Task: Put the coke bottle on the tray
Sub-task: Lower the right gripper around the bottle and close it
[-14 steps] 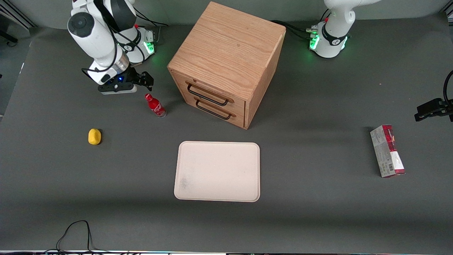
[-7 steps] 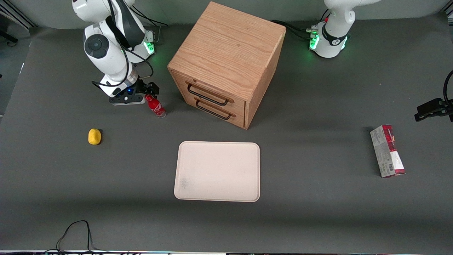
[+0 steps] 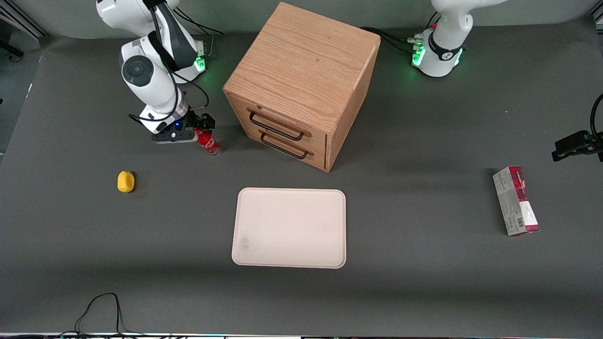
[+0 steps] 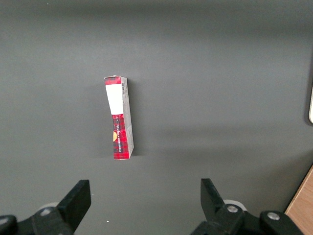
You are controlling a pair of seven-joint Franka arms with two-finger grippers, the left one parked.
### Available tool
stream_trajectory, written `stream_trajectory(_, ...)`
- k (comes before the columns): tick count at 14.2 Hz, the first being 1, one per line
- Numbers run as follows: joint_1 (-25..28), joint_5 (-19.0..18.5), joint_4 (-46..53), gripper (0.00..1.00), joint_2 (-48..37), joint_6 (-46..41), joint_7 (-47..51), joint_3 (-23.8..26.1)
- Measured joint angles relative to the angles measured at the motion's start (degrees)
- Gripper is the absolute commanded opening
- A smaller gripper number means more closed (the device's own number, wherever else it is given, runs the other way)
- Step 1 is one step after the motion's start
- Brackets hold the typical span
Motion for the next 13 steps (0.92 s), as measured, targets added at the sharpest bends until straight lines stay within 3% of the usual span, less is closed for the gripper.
stream_trajectory(7,0.7,0.0,0.0,0.13,0.1,0.0,1.0,0.2)
stream_trajectory(9,0.7,0.0,0.0,0.06,0.1,0.0,1.0,0.2)
stream_trajectory(13,0.7,0.0,0.7,0.03,0.0,-0.6,1.0,0.2)
